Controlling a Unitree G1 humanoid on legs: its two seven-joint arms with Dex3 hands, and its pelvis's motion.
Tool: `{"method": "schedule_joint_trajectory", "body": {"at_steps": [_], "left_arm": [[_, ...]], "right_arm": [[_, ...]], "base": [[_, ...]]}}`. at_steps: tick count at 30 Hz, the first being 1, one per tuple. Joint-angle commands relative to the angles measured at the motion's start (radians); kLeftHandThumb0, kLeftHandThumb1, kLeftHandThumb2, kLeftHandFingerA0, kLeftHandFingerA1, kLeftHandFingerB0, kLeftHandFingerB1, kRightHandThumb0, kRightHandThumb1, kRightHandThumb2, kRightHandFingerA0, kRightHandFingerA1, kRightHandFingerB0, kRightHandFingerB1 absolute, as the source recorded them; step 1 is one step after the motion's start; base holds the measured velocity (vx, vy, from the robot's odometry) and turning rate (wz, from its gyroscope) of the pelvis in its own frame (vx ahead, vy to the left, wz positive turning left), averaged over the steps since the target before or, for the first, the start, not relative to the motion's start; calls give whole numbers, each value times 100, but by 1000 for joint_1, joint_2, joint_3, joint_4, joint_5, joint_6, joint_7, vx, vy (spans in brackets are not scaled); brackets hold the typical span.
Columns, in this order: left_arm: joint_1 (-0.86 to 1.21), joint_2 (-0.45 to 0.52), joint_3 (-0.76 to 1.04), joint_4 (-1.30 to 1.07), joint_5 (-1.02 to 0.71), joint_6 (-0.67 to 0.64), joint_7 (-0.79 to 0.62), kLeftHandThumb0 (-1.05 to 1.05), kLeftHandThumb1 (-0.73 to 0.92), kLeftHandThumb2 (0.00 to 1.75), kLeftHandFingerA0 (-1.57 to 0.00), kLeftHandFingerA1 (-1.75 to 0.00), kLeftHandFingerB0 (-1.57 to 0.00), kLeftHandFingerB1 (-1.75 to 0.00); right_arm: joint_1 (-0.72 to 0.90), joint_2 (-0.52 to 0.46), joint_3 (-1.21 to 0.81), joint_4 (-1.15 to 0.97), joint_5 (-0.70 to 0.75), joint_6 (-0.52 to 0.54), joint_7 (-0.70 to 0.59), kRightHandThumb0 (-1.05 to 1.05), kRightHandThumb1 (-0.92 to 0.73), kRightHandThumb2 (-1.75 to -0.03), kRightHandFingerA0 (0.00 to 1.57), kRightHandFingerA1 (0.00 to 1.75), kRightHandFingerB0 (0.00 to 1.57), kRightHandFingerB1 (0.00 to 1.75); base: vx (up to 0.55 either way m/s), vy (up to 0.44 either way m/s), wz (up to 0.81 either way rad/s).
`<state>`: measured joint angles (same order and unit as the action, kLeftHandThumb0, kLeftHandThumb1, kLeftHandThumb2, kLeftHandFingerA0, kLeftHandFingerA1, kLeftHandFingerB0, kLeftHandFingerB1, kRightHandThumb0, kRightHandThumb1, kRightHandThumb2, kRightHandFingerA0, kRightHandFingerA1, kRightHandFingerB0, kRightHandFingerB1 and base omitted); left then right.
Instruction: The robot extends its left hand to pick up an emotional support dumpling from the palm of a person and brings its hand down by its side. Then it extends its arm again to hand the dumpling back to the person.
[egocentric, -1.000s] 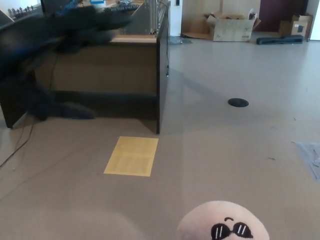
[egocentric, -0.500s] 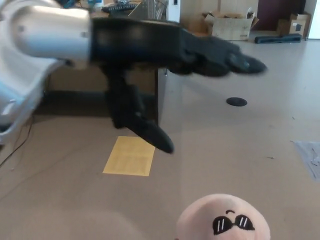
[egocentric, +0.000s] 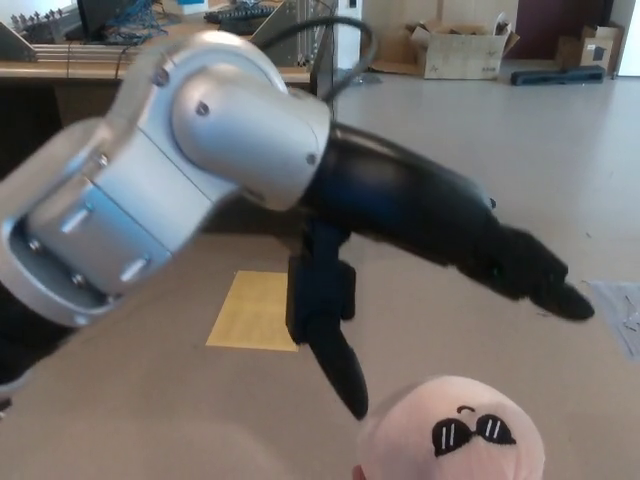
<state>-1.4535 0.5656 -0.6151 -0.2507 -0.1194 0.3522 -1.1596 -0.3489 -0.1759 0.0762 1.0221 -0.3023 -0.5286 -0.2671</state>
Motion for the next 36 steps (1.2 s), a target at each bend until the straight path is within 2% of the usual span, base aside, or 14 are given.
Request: {"method": "schedule_joint_trajectory", "body": {"at_steps": [1, 4, 5, 7, 11, 15, 16, 17, 25, 27, 36], "left_arm": [[22, -21, -25, -20, 64, 30, -43, -43, 23, 57, 0, -15, 0, -2], [37, -38, -41, -19, 106, -5, -39, -48, 32, 61, 0, -14, 0, 0], [44, -42, -50, -24, 120, 0, -36, -56, 41, 72, 0, -13, 0, -5], [50, -50, -57, -27, 134, 8, -34, -56, 41, 74, 0, -16, 0, -8], [66, -89, -90, -23, 175, 26, -22, -56, 40, 80, 0, -18, 0, -12], [69, -123, -108, -19, 210, 56, -17, -56, 40, 80, 0, -16, 0, -12], [72, -127, -108, -17, 216, 54, -18, -55, 37, 80, 0, -19, 0, -15], [76, -131, -109, -14, 222, 49, -16, -72, 35, 53, 0, -12, 0, 0], [109, -158, -122, 3, 280, 28, -15, -84, 35, 56, 0, -7, 0, 0], [114, -163, -127, 10, 287, 33, -23, -88, 37, 55, 0, 0, 0, 0], [119, -160, -141, 20, 325, 45, -61, -92, 44, 55, 0, 0, 0, 0]], "right_arm": [[-28, -29, 9, 8, -15, 28, -10, -29, -59, -57, 66, 49, 61, 47], [-24, -36, 21, 15, -33, -17, -41, -31, -59, -56, 68, 47, 62, 45], [-21, -39, 33, 18, -48, -28, -56, -34, -59, -57, 67, 48, 63, 46], [-20, -46, 49, 22, -67, -44, -83, -34, -58, -58, 65, 48, 63, 47], [-11, -40, 37, 31, -23, -93, -30, -36, -63, -59, 82, 59, 78, 50], [-27, -42, 39, 70, -24, -111, -19, -40, -64, -60, 85, 59, 81, 49], [-30, -42, 40, 74, -25, -113, -20, -40, -64, -60, 85, 59, 81, 49], [-32, -42, 40, 77, -25, -114, -20, -40, -64, -60, 85, 59, 81, 49], [-29, -41, 45, 92, -28, -126, -23, -40, -64, -60, 85, 59, 81, 49], [-28, -41, 45, 93, -28, -128, -23, -40, -64, -60, 85, 59, 81, 49], [-34, -41, 44, 98, -27, -130, -24, -40, -64, -60, 85, 59, 81, 49]], "base": [[0, 0, 0], [0, 0, 0], [0, 0, 0], [0, 0, 0], [0, 0, 0], [0, 0, 0], [0, 0, 0], [0, 0, 0], [0, 0, 0], [0, 0, 0], [0, 0, 0]]}}
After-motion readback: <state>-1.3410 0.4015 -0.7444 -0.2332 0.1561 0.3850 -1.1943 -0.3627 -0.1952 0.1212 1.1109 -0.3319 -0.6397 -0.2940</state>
